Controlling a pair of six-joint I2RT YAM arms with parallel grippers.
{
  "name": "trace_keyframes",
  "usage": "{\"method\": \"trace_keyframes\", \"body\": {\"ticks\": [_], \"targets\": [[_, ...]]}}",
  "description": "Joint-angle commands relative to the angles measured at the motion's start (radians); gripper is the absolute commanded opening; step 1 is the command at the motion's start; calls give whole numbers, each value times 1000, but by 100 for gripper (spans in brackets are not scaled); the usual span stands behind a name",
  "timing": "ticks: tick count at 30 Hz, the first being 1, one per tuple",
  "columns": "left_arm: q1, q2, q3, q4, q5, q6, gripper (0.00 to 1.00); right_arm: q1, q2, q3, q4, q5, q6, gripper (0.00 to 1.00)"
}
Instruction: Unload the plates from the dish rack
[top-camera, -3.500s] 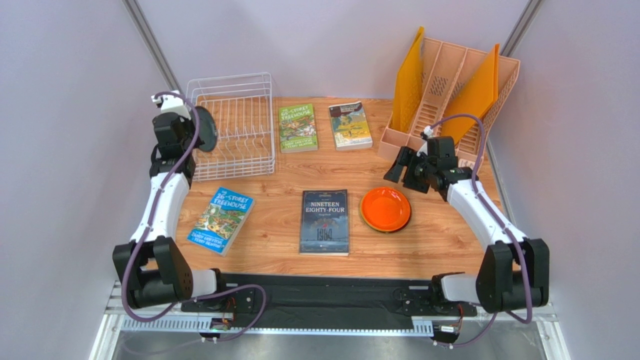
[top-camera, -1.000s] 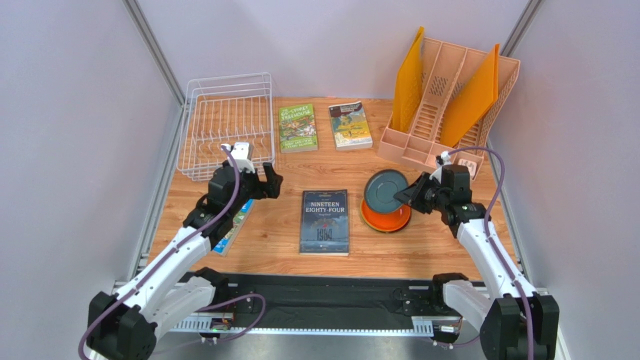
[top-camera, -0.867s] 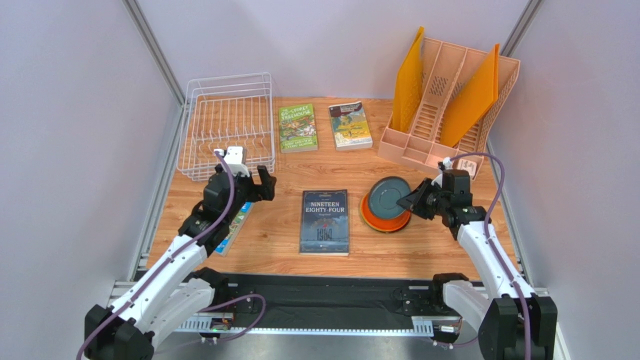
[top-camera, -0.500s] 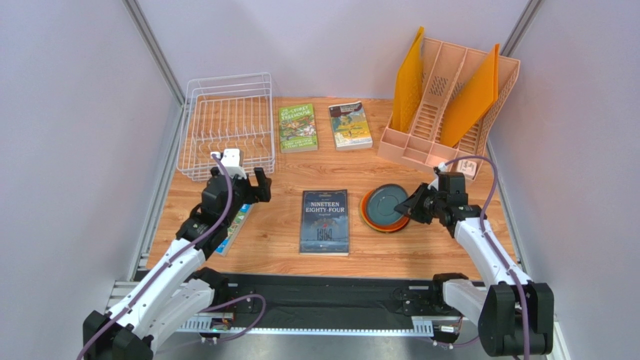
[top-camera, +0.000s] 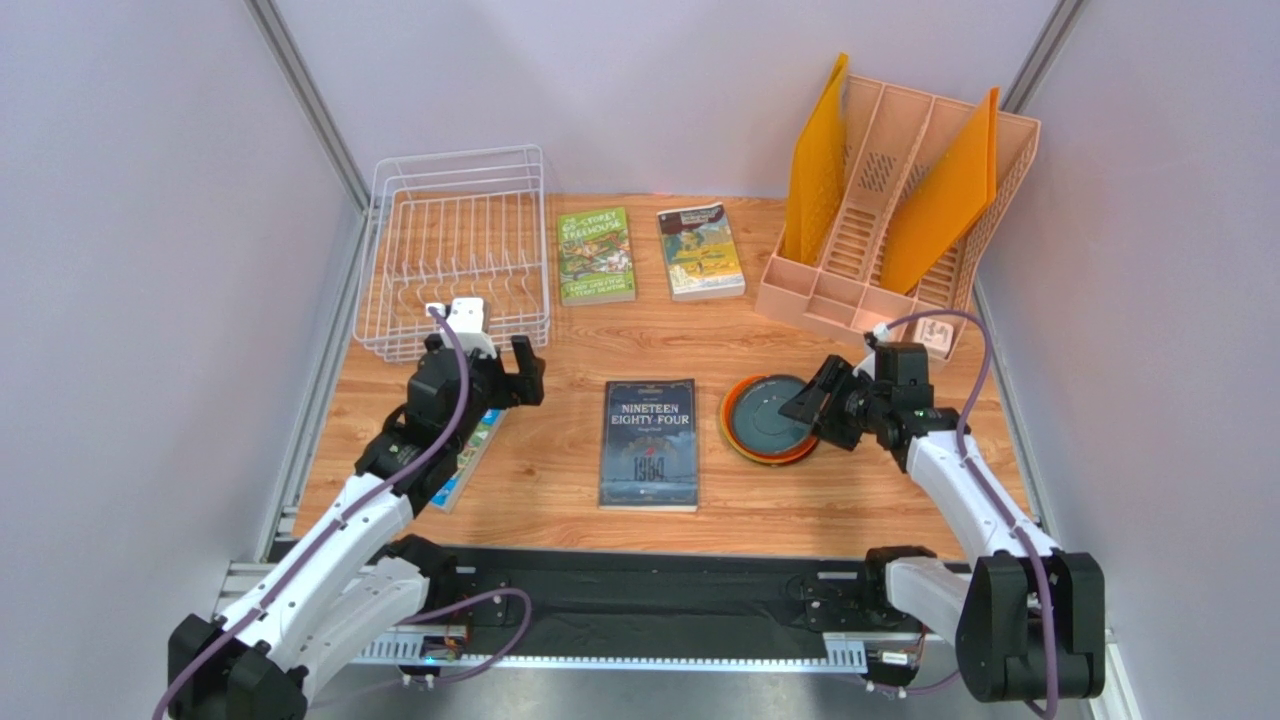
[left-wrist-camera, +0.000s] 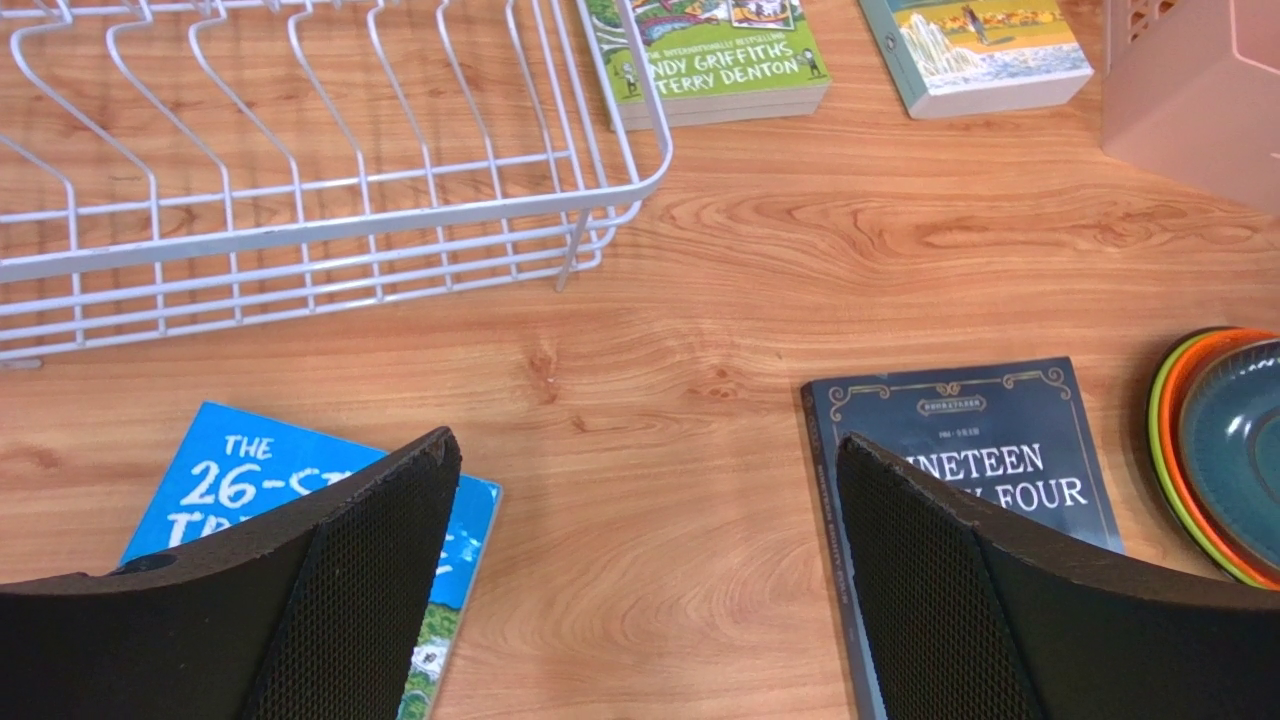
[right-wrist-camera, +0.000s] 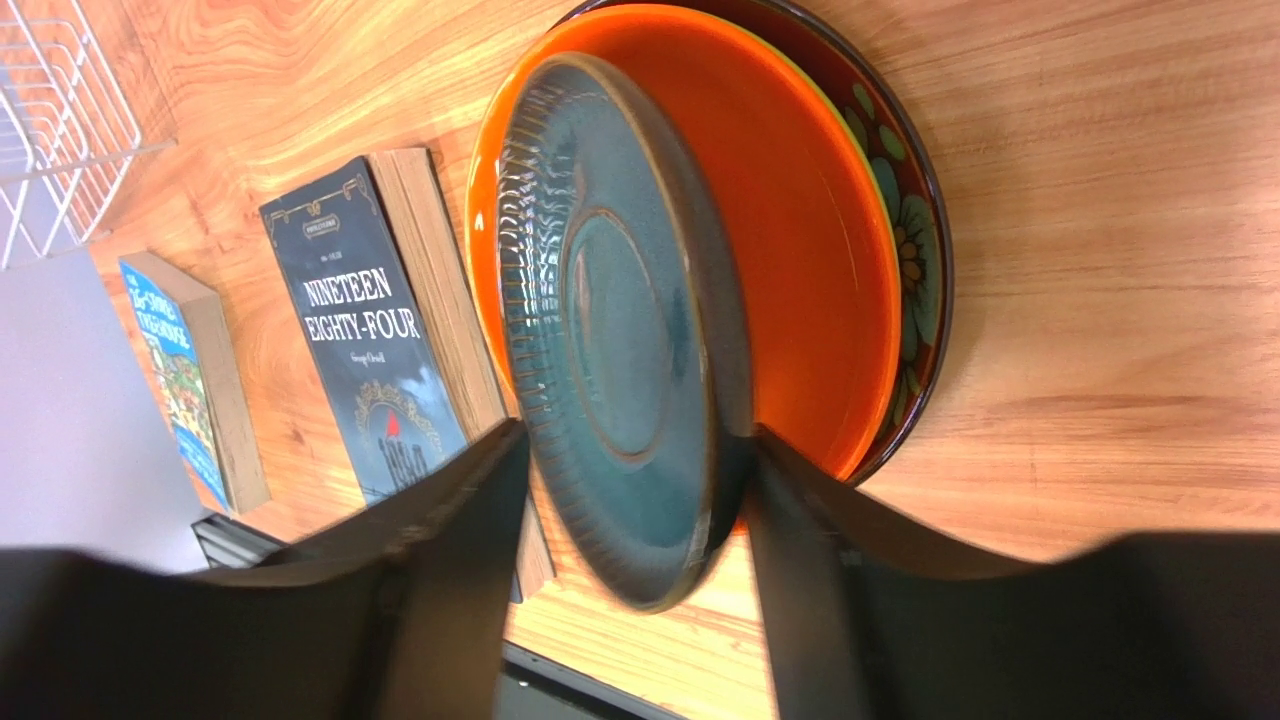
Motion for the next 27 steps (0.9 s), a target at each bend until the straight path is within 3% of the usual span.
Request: {"method": "trace_keyframes", "body": {"ticks": [1,7,16,23,27], "targets": [[-3,5,5,17,17,7,100,-4,5,14,55,-20,-5,61],[-3,25,17,14,40,1,100,-4,15,65,-52,118,-56,73],[-3,37,23,34,80,16,100,-3,10,123,-106,210,-105,79],[-3,42,43,25,13,39,100,5,-89,136,-66,334,-128,84],[-3,51,82,6,25,49,100,16,-111,114,-25,556,-113,84]]}}
